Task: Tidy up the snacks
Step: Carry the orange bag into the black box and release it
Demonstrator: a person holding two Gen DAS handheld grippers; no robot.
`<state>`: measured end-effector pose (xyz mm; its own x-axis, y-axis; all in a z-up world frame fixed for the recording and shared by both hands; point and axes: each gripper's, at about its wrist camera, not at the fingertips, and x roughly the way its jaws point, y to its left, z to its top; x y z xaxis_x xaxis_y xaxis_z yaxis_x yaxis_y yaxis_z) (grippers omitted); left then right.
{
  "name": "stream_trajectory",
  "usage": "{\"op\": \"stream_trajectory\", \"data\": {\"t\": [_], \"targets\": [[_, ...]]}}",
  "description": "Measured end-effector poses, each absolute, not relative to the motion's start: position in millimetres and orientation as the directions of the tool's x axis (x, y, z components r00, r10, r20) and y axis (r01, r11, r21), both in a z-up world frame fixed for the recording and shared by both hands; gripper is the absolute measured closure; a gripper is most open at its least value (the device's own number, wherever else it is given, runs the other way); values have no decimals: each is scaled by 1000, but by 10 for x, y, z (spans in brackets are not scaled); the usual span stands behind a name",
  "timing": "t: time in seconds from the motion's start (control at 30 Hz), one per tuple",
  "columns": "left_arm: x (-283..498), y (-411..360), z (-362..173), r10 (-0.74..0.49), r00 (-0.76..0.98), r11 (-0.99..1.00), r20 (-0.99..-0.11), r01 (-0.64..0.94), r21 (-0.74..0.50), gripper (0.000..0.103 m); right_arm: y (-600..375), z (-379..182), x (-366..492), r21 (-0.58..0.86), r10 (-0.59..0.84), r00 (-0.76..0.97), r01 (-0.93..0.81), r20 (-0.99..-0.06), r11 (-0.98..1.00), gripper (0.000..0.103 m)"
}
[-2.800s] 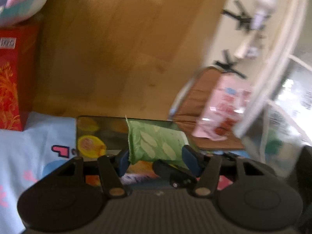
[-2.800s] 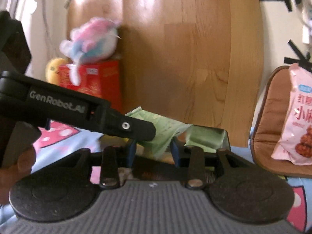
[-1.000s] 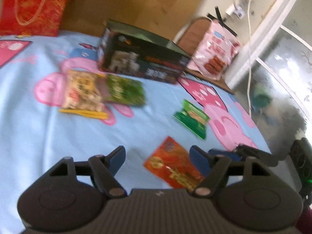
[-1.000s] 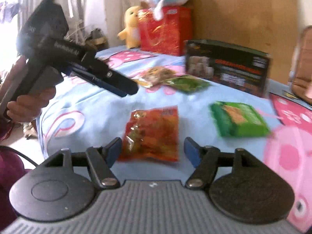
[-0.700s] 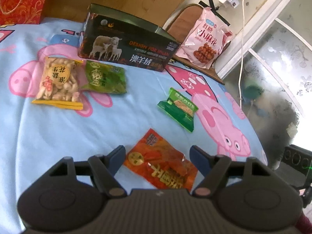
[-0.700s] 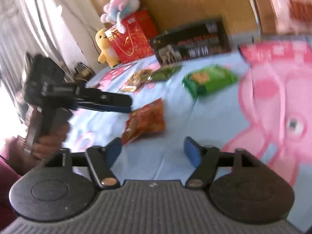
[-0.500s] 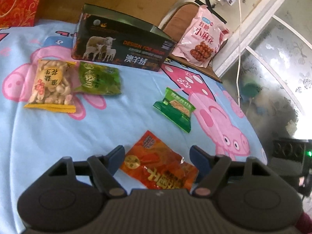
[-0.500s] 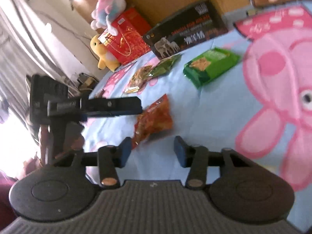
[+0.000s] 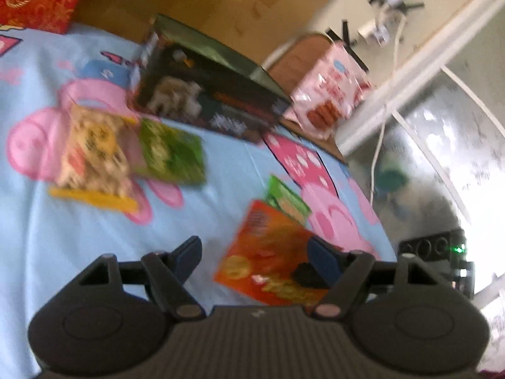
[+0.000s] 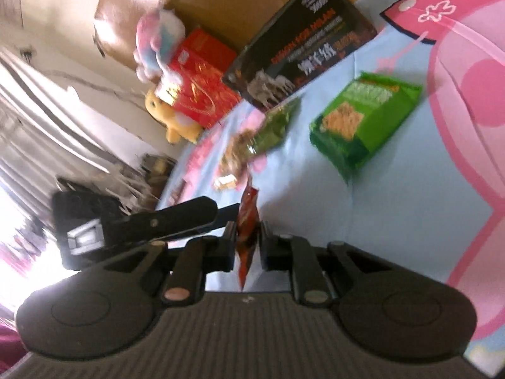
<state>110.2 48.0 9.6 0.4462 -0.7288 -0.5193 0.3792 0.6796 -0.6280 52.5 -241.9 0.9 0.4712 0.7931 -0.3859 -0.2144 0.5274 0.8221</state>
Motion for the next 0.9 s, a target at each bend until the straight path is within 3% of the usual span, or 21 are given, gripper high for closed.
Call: {"op": "stream_trajectory", "data": {"t": [0.13,0.2,0.3,0.4,0.57,0.63,0.67,0.7,0.9], "targets": [[1284,479,163,-783,403,617,-474,402,-677,28,-2522,95,719,871,830,469,-219,-302,440,86],[1407,457,258,-794,397,603,-460,416,-681,44,-2519,171,865,866,831,468,-231,-300,443,86],[1685,460,471,-756,457,647,-469,410,-643,56,-2492,341,1171,832,814,482,-265,-324,487,86],[2033,431,672,-723,512,678,-465,394,-621,56,-2428,567,1574,801,800,510,-308,-317,514,86],[2534,258,906,-582,647,802,-494,352,-483,53,-2247,766,2324,743,740,570,-307,-357,595,82],[2676,189,888,-529,675,839,-515,326,-436,48,-2137,807,2467,609,623,654,-301,-429,734,75],[2701,157,869,-488,693,864,-531,297,-407,48,-2047,832,2477,484,508,712,-265,-485,834,63],[2683,151,854,-456,708,881,-540,272,-387,48,-1991,847,2467,385,415,753,-232,-510,893,60],[2171,469,807,-485,748,856,-453,299,-422,42,-2277,818,1770,327,392,820,-267,-417,906,60]]}}
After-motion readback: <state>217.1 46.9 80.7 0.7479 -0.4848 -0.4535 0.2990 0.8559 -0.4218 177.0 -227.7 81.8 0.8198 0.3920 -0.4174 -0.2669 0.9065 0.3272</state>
